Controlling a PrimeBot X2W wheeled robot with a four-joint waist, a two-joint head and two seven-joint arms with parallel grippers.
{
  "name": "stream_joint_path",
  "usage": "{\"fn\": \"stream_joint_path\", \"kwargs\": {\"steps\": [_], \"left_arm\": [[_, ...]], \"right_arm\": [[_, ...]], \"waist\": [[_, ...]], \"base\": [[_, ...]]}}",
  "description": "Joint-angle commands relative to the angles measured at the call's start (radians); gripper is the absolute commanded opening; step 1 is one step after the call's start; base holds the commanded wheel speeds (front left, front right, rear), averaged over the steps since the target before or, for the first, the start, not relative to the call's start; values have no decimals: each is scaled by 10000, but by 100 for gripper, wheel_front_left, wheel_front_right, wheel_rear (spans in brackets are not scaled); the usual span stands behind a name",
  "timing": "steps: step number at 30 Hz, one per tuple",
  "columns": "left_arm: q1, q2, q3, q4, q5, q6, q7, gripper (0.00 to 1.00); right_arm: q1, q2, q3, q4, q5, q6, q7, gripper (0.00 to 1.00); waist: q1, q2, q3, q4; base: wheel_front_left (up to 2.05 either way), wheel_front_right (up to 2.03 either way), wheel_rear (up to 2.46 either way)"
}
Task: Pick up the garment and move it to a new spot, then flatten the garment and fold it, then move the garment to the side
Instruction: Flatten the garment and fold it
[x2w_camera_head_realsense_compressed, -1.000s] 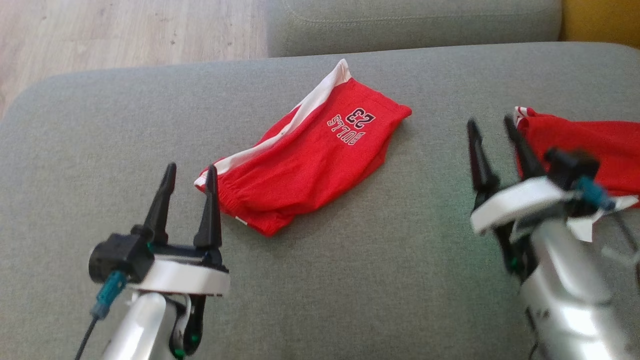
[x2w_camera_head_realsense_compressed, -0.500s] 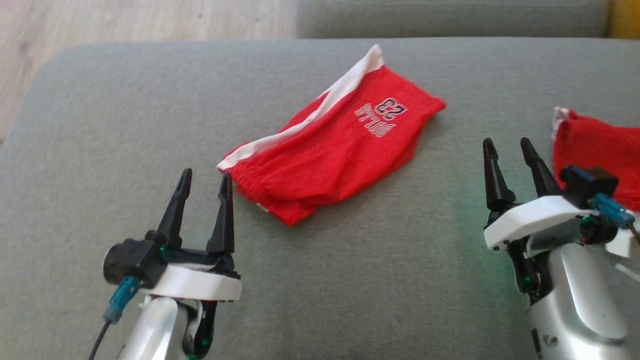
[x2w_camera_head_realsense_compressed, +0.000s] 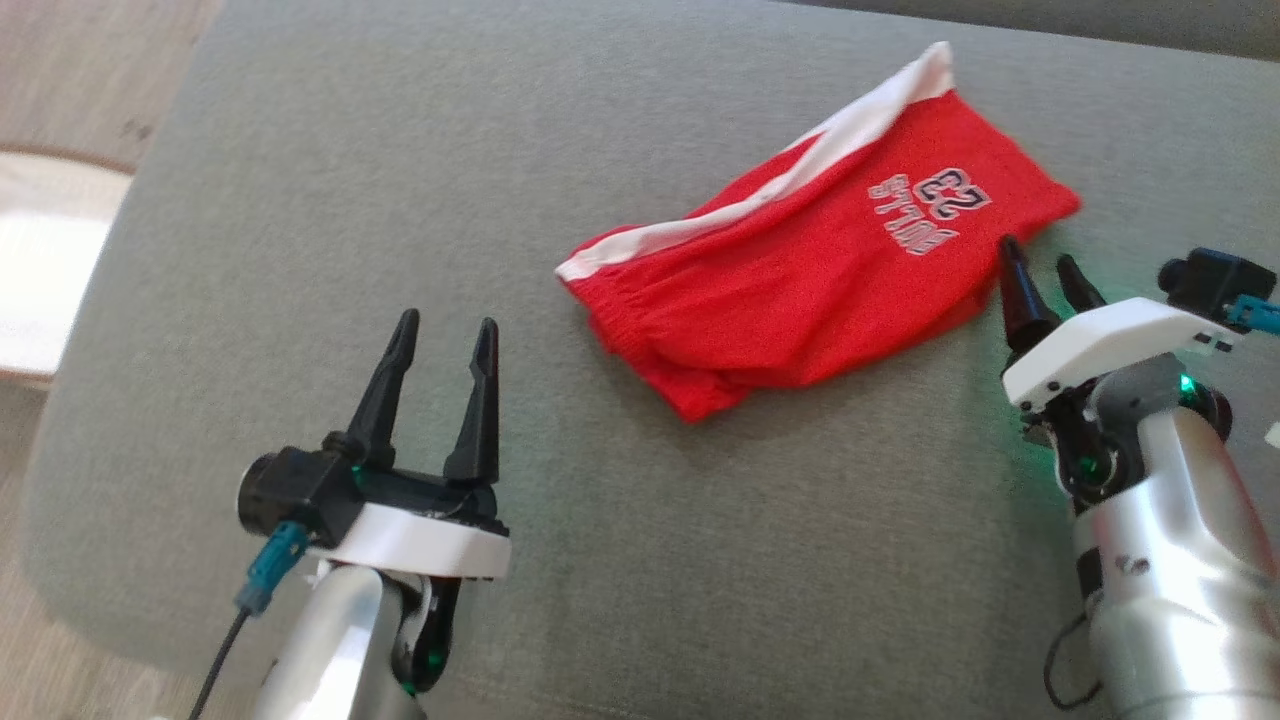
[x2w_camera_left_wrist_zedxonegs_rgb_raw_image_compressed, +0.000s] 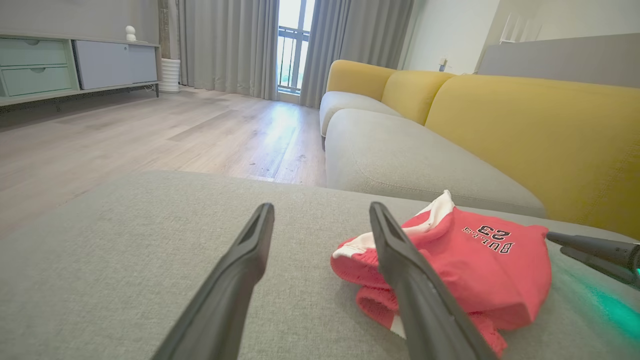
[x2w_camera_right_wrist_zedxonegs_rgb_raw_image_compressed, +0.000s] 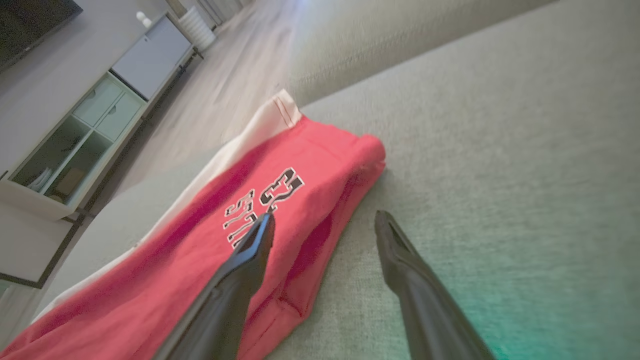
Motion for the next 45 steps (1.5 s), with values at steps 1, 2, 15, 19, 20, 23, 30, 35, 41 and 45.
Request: {"fn": "stream_joint_path", "kwargs": {"steps": [1,2,15,19,20,23,30,35,41,45], "left_arm": [[-380,38,184,-245,54,-21,-51,100],[-396,24,112,-236,36,-30,-51,100],[-486,-45,-372,-281,-290,-64,-51,100],[-482,-49,-400,-324,-385,-65,-51,100],[-489,-49,-409,-343,-422,-65,-51,100],[-525,-50,-455,-377,-510,-66,-51,100],[-646,-51,-513,-328,-601,-66,-51,100],[-646,-52,-486,-283,-560,-66,-51,100],[-548,-52,-382,-269,-385,-66,-51,100],[-423,-48,-260,-272,-279,-67,-51,100]], "right_arm": [[-594,103,-85,366,82,67,118,100],[-816,103,-257,800,53,67,168,100],[-3195,102,-2395,6077,-1345,67,436,100],[-3558,-45,-3088,6565,-2127,67,355,100],[-3630,-77,-3237,6622,-2311,67,355,100],[-3841,-137,-3636,6719,-2835,67,361,100],[-4180,-74,-4306,6751,-3787,67,58,0],[-4302,21,-4584,6607,-4042,67,-666,0],[-4263,85,-4810,6431,-3727,67,-1764,0],[-4073,99,-4780,6401,-3201,67,-2555,0]], "waist": [[-2,-1,216,410],[-2,-1,246,508],[-2,-1,378,1373],[-2,-1,498,1497],[-2,-1,542,1516],[-2,-1,659,1561],[-2,-1,744,1526],[-2,-1,570,1295],[-2,-1,196,740],[-2,-1,-121,226]], "base": [[0,0,0],[0,0,0],[0,0,0],[0,0,0],[0,0,0],[0,0,0],[0,0,0],[0,0,0],[0,0,0],[0,0,0]]}}
